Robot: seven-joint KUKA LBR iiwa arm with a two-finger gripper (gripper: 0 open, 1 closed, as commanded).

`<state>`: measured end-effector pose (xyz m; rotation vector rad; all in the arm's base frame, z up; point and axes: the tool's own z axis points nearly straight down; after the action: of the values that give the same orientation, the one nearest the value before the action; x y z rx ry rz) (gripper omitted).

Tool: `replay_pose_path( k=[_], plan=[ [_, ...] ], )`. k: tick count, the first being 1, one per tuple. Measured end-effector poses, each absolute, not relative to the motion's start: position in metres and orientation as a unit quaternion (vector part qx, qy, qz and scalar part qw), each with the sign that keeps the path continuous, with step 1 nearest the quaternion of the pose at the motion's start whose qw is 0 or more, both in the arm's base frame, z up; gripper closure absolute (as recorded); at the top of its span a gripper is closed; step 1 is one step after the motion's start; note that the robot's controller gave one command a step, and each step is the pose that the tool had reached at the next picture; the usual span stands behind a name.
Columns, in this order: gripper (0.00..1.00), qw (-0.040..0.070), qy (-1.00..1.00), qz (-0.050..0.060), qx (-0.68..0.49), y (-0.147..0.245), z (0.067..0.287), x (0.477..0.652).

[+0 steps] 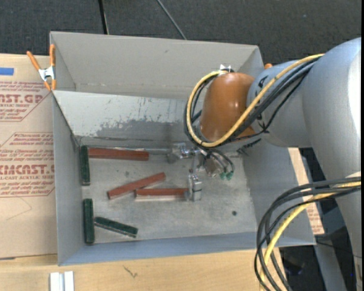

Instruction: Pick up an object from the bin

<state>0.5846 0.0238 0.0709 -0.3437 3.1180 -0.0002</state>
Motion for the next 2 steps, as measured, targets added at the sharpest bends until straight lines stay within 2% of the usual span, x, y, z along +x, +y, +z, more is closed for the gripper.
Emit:
replay_pose_path(
  k=[1, 2],
  plan=[
    [1.0, 0.0, 0.973, 0.001, -0.232, 0.1075, 0.0733, 0.5417],
    [1.0, 0.0, 0.973, 0.001, -0.232, 0.1074, 0.0733, 0.5417]
  ],
)
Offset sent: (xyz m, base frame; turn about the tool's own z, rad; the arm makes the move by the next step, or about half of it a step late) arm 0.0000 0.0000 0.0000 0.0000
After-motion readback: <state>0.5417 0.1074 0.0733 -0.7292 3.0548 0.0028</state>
